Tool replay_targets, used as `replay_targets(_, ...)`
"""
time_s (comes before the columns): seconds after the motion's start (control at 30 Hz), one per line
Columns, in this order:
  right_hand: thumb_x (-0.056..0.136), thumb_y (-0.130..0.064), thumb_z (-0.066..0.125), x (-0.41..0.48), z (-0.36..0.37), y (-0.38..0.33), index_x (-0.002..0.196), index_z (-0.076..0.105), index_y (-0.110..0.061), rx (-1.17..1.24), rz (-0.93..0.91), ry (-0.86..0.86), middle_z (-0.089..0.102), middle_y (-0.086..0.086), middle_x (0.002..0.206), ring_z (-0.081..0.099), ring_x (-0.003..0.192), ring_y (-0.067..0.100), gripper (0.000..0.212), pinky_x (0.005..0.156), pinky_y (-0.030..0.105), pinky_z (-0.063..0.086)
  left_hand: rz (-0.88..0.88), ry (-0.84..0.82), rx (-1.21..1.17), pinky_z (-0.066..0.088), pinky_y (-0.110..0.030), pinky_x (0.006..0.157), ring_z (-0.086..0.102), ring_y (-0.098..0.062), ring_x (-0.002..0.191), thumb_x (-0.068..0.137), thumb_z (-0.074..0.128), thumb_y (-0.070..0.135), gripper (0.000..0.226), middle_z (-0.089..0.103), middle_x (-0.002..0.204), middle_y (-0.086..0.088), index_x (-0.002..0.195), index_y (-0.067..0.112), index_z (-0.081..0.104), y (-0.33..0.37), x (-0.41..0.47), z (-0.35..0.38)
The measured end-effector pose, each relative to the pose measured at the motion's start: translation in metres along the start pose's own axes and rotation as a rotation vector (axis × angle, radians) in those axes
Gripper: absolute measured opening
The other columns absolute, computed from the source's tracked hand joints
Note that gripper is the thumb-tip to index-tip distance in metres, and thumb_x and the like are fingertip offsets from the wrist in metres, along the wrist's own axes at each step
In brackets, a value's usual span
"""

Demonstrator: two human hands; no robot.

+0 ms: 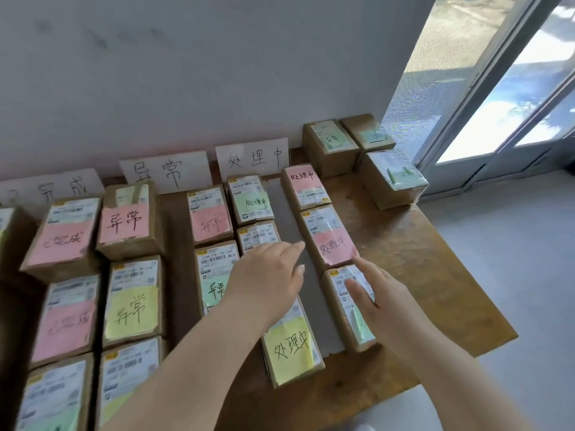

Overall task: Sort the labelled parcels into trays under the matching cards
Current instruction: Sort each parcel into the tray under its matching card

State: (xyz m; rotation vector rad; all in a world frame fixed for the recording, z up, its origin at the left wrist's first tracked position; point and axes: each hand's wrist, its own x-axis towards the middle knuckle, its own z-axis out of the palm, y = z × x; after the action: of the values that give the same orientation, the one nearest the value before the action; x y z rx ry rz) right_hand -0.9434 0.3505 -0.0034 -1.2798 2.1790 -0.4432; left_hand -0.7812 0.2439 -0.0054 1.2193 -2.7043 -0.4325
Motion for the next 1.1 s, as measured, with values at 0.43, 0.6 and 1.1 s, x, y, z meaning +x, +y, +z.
replay_targets(0.43,0.097,-0.044,0.039,0.108,-0.082,0.068,0.149,0.024,-0.024,-0.007,-0.301,-0.138,0.032,-0.009,0.151,0.030,0.138,0.008,0.057,0.108,0.022,0.026,-0.245,0.034,0.061,0.030,-0.026,0.105,0.035,-0.009,0.133,0.100,0.031,0.036,0.048,0.040,0.146,0.012,0.147,0.029,0.028,0.091,0.080,0.030)
replay_targets(0.6,0.097,-0.045,0.039,0.155,-0.120,0.109,0.149,0.023,-0.026,-0.038,-0.353,-0.199,0.028,-0.008,0.153,0.027,0.140,0.009,0.057,0.111,0.024,0.024,-0.353,0.033,0.052,0.035,-0.027,0.101,0.040,-0.010,0.130,0.099,0.035,0.033,0.047,0.046,0.142,0.012,0.146,0.027,0.034,0.133,0.113,0.047)
replay_targets(1.1,0.099,-0.040,0.033,0.346,-0.156,0.163,0.149,0.022,-0.016,-0.482,-0.370,-0.065,0.005,0.010,0.159,0.001,0.147,0.026,0.056,0.117,0.040,0.014,-0.530,0.045,0.112,0.037,-0.024,0.099,0.036,-0.004,0.132,0.100,0.029,0.041,0.048,0.039,0.144,0.019,0.147,0.035,0.025,0.183,0.171,0.062)
